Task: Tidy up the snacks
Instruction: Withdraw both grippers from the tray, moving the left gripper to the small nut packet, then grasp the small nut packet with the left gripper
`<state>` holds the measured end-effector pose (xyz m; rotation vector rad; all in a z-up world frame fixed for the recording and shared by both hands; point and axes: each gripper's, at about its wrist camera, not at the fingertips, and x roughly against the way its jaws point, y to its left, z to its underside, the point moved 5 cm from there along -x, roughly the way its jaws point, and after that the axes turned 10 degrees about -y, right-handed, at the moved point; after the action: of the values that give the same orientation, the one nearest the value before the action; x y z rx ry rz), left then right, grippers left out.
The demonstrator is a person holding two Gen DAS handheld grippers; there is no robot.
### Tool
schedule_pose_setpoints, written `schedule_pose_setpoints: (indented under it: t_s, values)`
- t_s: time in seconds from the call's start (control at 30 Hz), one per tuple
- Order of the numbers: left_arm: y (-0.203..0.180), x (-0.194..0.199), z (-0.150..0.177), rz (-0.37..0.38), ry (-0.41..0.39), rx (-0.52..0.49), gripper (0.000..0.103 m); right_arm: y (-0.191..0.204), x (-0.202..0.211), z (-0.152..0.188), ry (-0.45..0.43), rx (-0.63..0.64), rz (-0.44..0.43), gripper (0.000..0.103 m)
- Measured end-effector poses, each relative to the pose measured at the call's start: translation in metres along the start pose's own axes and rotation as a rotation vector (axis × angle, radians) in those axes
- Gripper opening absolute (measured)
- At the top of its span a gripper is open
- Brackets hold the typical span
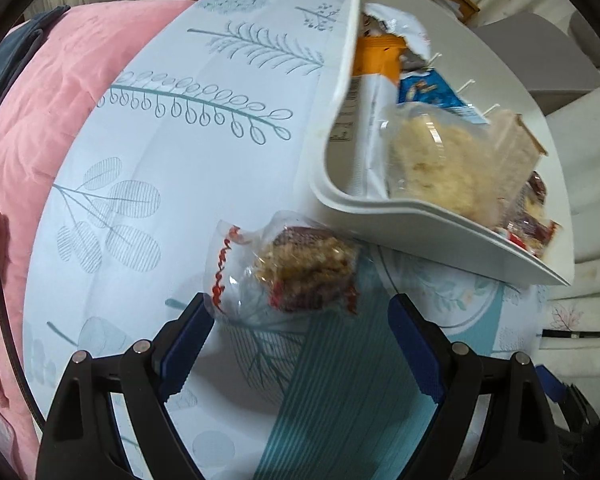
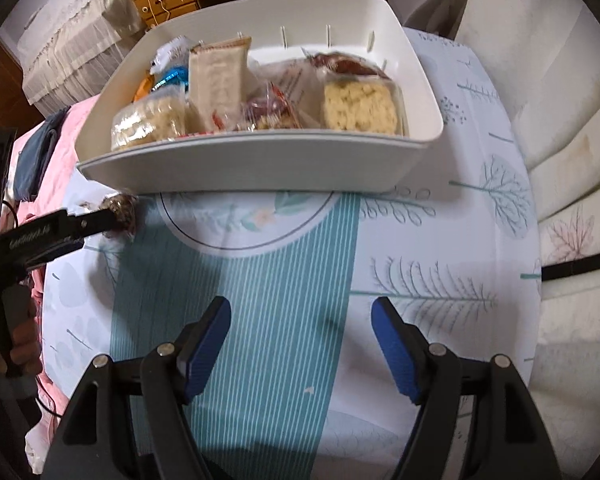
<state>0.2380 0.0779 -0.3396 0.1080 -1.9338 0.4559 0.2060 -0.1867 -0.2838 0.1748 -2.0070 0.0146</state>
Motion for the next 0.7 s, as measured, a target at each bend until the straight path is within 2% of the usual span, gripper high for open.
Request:
schedule_pose_setpoints:
  t_s: [0.13, 0.4, 0.63, 0.7]
  values:
    - [0.002, -0.008, -0.001, -0.009, 0.0, -0.003, 0.086, 0.0, -0.004, 0.003, 0.019, -0.016, 0.002, 0.073]
    - [0.004, -0.013, -0.008, -0.016, -0.02, -0.027, 0.065, 0.003, -0.01, 0.007, 0.039, -0.042, -0.009, 0.073]
    - [-0.003, -0.012, -0.007, -0.004, -0.025, -0.048, 0.06, 0.001, -0.014, 0.008, 0.05, -0.072, -0.008, 0.073]
    - [-0.004, -0.01, -0.008, 0.0, -0.029, -0.051, 0.053, 0.0, -0.014, 0.008, 0.051, -0.079, -0.01, 0.073]
